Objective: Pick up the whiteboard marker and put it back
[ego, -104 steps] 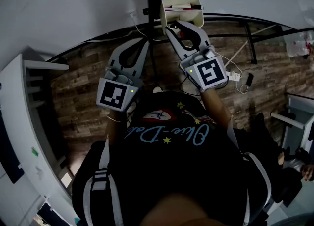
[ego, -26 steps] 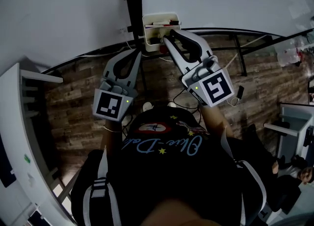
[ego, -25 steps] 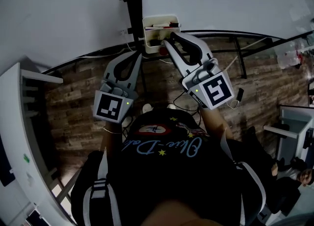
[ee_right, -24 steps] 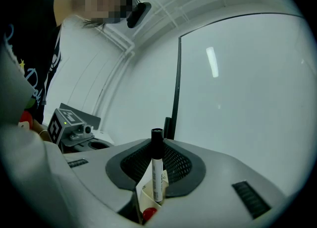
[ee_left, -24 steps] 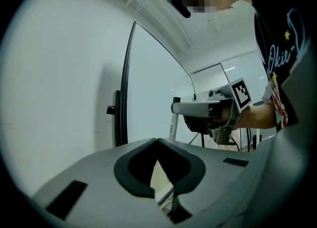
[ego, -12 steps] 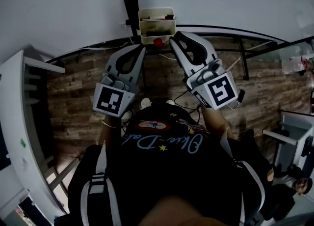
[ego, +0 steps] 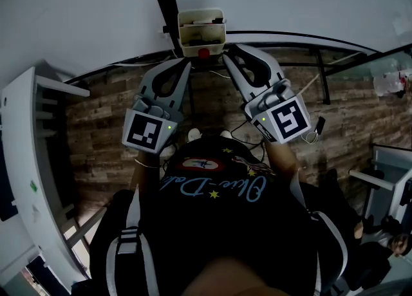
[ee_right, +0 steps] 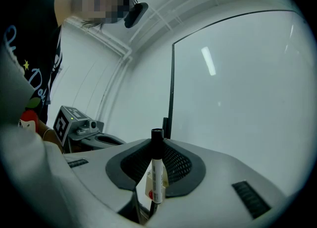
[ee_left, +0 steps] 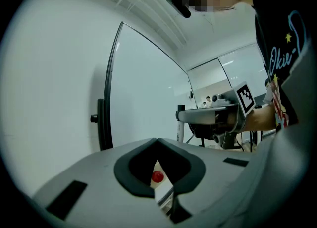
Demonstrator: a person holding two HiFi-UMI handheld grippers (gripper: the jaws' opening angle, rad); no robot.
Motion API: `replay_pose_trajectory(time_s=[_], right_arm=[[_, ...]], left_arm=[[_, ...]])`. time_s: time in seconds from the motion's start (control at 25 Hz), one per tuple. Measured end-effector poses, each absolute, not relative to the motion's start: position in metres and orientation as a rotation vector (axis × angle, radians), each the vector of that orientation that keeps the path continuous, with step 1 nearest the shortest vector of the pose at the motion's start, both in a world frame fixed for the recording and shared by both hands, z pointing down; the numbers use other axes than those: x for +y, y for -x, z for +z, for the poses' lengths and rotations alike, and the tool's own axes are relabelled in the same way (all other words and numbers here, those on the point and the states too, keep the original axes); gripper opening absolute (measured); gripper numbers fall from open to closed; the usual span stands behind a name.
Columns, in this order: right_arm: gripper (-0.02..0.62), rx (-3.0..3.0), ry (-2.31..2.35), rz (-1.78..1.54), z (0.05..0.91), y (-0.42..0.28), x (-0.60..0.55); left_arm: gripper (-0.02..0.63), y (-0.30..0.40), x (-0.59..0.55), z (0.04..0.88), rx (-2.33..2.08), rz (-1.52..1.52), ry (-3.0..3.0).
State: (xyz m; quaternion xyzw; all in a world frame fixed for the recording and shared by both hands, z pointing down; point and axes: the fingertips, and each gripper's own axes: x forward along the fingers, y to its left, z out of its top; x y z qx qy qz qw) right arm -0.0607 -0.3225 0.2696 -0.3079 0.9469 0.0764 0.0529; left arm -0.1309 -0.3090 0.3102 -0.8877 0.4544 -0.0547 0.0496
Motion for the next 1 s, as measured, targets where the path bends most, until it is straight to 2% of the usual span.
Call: replay_pose_trajectory(time_s=[1.0], right_arm=[[0.08, 2.871, 0.952, 0.229, 0.2699, 0.0576, -0.3245]], left_arm=[[-0.006, 0.1294, -0.3099, 0.3111, 1.382, -0.186, 2.706]])
